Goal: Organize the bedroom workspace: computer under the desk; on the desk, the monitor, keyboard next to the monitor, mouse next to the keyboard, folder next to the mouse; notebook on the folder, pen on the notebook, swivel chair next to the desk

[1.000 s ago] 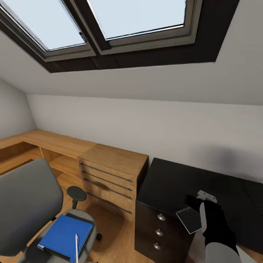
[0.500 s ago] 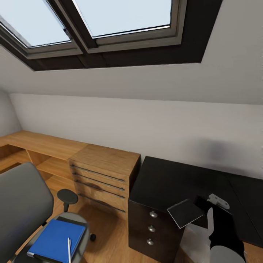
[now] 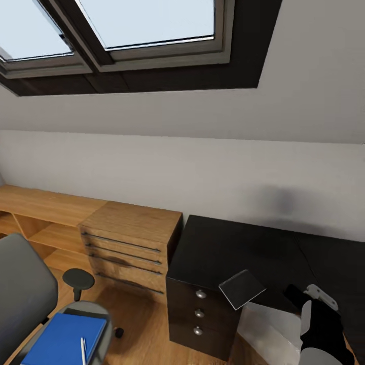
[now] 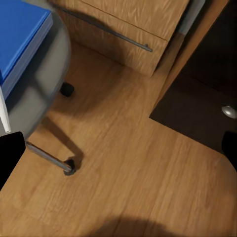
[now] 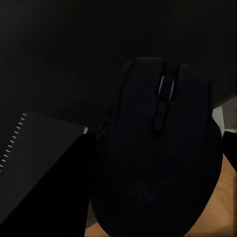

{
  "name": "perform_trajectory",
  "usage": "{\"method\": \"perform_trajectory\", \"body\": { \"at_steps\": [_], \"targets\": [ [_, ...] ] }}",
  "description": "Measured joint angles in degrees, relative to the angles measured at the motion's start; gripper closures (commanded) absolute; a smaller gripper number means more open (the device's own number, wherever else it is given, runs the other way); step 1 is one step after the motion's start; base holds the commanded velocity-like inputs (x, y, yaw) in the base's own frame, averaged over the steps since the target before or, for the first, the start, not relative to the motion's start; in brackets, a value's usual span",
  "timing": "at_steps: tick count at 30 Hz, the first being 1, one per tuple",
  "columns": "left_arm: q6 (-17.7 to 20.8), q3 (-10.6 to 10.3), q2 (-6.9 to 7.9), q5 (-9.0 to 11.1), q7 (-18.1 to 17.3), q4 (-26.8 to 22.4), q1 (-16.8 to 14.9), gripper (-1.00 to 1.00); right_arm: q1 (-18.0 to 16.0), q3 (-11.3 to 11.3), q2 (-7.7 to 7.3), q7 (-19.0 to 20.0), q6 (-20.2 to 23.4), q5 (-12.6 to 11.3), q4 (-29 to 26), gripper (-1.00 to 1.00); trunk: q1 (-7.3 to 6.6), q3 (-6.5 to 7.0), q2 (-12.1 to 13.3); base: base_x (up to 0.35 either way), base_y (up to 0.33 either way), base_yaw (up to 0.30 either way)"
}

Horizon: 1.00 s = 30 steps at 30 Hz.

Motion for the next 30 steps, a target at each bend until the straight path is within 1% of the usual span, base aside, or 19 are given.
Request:
{"method": "perform_trajectory", "body": {
  "at_steps": [6, 23, 30],
  "targets": [
    [0.0, 0.0, 0.12, 0.0, 0.0, 0.0, 0.0, -1.00, 0.0, -0.4, -0.05, 0.0, 0.0, 0.1, -0.1, 1.00, -1.32, 0.87, 2.4, 0.000, 0.000, -0.235],
    [0.0, 0.0, 0.18, -0.1, 0.0, 0.0, 0.0, -1.00, 0.0, -0.2, -0.06, 0.2, -0.3, 0.4, -0.1, 1.00, -5.06, 3.90, 9.2, 0.000, 0.000, -0.267],
    [0.0, 0.1, 0.70, -0.2, 0.0, 0.0, 0.0, -1.00, 0.0, -0.3, -0.07, 0.1, -0.2, 0.4, -0.1, 1.00, -6.61, 5.17, 12.1, 0.000, 0.000, -0.269]
  ]
}}
